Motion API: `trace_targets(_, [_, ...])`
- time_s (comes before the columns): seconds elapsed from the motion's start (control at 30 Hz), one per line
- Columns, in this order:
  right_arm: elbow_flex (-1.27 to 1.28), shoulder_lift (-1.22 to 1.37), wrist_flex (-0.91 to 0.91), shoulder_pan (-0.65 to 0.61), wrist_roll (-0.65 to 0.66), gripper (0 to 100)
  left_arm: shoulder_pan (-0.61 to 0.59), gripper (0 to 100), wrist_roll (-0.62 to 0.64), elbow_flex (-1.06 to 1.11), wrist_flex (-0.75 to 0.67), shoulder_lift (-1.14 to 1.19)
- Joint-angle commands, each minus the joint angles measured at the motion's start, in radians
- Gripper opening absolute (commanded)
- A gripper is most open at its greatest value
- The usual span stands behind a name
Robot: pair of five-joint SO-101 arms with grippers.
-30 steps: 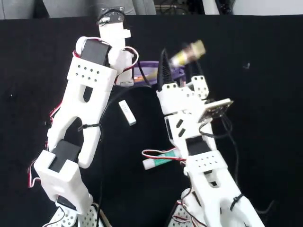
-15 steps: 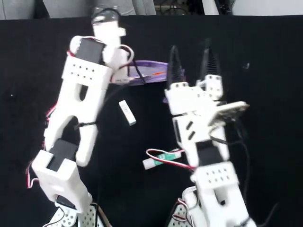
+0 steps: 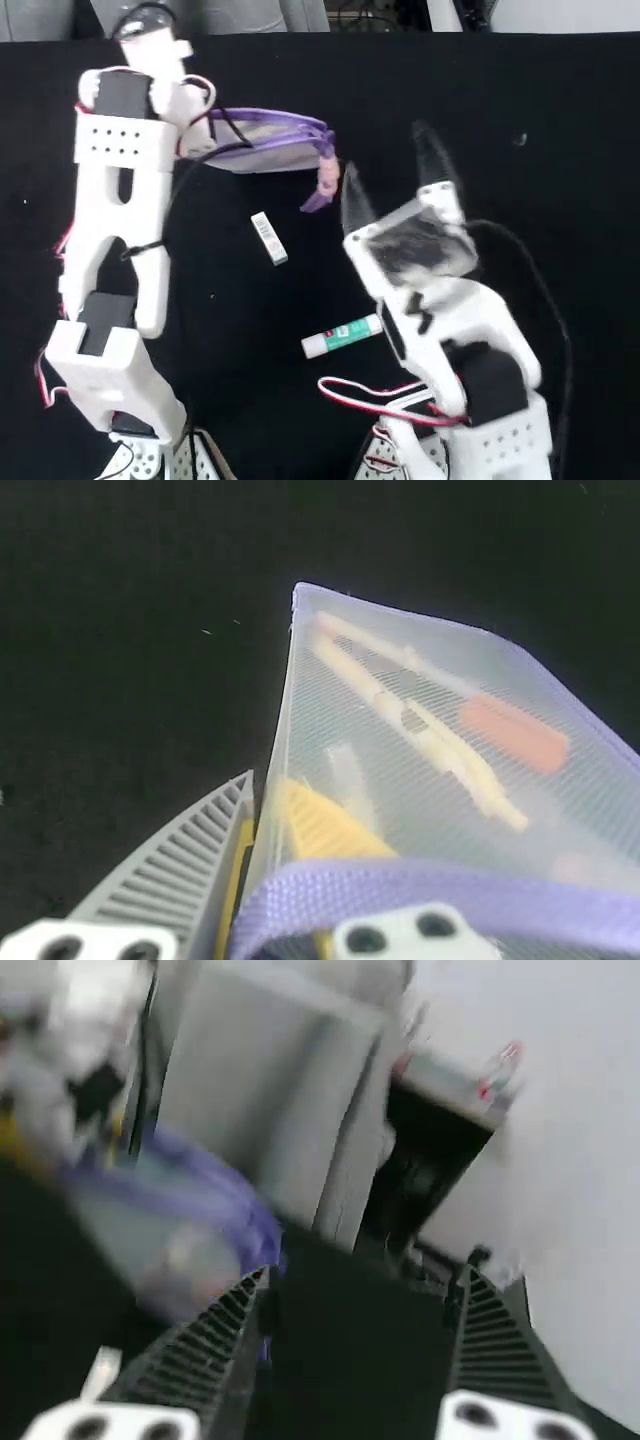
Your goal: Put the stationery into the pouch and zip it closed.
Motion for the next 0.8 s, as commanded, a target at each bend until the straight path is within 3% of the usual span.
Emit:
trace_targets(0.0, [-0.047,0.104,0.172,-0.031,0.229,26.0,-0.087,3,-0.017,-0.035,-0.044,-0.008])
trace_targets(0.23, [-0.047,0.271,0.370,-0.043,0.505,15.5,-0.143,3,-0.037,-0.045,-0.066,0.032])
trace_targets(0.4, [0.016,0.355,0.448,-0.141,0.603,13.2,-0.193,3,-0.037,-0.045,-0.112,0.083])
trace_targets(0.77, [0.269,0.466,0.364,-0.394,0.703,13.2,-0.214,3,-0.038,-0.056,-0.117,0.094])
